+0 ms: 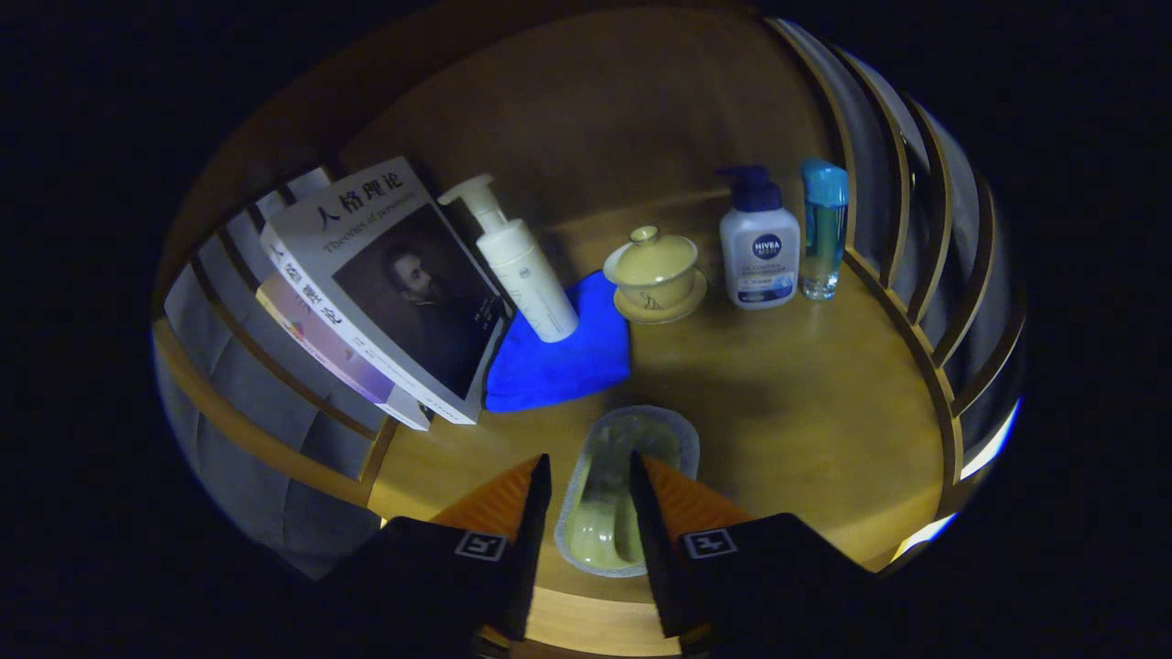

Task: Pull open the drawer, take out the items inside it, and place them on the countertop above the cabinet.

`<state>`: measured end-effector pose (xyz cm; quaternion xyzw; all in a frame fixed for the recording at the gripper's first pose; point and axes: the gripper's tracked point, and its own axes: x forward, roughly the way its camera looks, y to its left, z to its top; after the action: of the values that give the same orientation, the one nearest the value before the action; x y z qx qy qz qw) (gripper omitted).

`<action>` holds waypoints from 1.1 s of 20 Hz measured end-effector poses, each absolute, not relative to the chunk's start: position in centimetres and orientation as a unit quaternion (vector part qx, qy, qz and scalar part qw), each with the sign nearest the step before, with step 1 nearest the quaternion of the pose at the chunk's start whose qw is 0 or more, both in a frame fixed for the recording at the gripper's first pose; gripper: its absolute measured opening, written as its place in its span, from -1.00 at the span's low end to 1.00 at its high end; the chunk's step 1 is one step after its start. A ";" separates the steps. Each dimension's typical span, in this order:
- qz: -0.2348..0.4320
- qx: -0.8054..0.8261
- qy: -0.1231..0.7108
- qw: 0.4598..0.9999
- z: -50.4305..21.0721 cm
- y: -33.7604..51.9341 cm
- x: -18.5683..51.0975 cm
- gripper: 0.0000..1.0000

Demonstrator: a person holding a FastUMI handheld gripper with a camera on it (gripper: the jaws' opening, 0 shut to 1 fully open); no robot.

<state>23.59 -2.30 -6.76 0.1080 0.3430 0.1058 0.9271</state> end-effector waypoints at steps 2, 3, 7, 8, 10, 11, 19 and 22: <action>0.115 0.095 0.311 0.939 -5.2 -1.6 23.0 0.52; 0.114 0.083 0.290 0.947 -4.0 -1.5 22.1 0.74; 0.104 0.014 0.183 0.977 0.3 -1.0 18.3 0.95; 0.102 0.004 0.149 0.984 1.4 -0.3 17.6 0.95; 0.108 -0.007 0.105 0.988 2.8 0.8 14.4 0.95; 0.106 -0.011 0.093 0.990 3.1 1.0 12.8 0.95; 0.026 -0.070 -0.039 0.996 1.9 -1.8 1.1 1.00; 0.016 -0.044 -0.044 0.998 -0.7 -2.6 -2.3 1.00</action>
<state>-2.27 -2.56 -0.71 -0.0441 -0.0440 0.0158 0.9979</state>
